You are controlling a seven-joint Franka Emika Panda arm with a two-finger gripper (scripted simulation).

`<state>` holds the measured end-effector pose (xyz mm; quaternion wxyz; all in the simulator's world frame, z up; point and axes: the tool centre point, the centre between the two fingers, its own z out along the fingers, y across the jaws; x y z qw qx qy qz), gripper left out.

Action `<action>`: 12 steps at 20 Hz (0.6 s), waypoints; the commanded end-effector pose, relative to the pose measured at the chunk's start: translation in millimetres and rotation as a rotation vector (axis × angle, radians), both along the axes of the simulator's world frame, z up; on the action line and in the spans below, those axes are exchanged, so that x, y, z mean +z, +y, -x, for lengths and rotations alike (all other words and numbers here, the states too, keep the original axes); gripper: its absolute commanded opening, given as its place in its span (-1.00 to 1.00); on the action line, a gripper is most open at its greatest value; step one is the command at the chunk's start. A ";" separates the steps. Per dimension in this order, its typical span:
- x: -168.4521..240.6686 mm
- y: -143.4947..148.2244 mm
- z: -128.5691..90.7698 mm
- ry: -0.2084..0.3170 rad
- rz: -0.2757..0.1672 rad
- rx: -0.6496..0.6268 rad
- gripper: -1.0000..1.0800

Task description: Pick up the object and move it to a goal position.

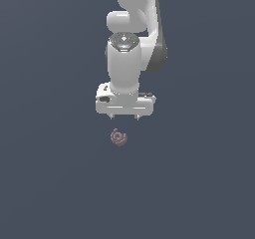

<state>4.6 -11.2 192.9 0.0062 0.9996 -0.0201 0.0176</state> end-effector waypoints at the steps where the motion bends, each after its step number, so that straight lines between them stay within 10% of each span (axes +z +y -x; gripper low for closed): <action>1: 0.0 0.0 0.0 0.000 0.000 0.000 0.92; 12: 5.9 15.8 1.6 -0.017 -0.032 0.000 0.92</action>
